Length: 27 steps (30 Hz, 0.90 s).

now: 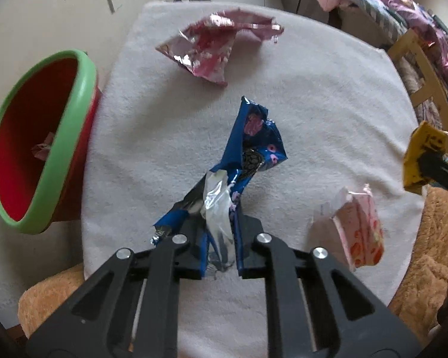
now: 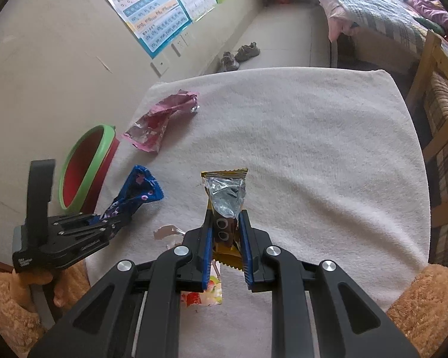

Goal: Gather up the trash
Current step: 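Carry the blue wrapper and gold candy wrapper over the red bin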

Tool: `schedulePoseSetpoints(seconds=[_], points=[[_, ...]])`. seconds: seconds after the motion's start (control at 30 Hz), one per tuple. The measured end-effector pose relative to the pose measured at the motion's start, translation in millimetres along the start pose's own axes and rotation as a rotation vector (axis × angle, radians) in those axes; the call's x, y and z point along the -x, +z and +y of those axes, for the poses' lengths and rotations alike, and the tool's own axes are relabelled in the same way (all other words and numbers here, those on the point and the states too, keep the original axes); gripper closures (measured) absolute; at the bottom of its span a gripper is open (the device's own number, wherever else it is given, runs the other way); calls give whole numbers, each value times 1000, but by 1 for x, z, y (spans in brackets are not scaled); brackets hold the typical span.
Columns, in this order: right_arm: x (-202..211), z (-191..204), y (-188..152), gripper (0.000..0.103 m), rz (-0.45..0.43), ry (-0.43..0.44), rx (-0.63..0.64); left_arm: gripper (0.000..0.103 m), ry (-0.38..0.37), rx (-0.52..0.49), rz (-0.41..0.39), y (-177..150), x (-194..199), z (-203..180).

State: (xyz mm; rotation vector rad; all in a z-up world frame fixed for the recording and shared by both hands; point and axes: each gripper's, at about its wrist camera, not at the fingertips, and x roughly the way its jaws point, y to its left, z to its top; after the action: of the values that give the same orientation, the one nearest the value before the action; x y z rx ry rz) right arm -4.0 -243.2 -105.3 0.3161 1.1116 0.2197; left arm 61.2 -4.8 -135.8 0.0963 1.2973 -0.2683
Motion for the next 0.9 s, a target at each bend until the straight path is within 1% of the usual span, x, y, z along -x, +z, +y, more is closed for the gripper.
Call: schedulePoseSetpoints(seconds=[0.1, 0.2, 0.4, 0.6, 0.9], points=[[1, 5, 1, 86, -4, 0, 12, 90, -15, 40, -66, -2, 22, 9], [3, 12, 1, 86, -7, -1, 29, 90, -22, 91, -125, -11, 45, 22], [6, 31, 3, 86, -16, -5, 81, 90, -4, 167, -206, -15, 77, 47], [3, 59, 8, 86, -14, 5, 157, 90, 30, 229, -246, -19, 90, 74], [-8, 110, 18, 85, -5, 41, 282, 90, 55, 320, -268, -32, 97, 113]])
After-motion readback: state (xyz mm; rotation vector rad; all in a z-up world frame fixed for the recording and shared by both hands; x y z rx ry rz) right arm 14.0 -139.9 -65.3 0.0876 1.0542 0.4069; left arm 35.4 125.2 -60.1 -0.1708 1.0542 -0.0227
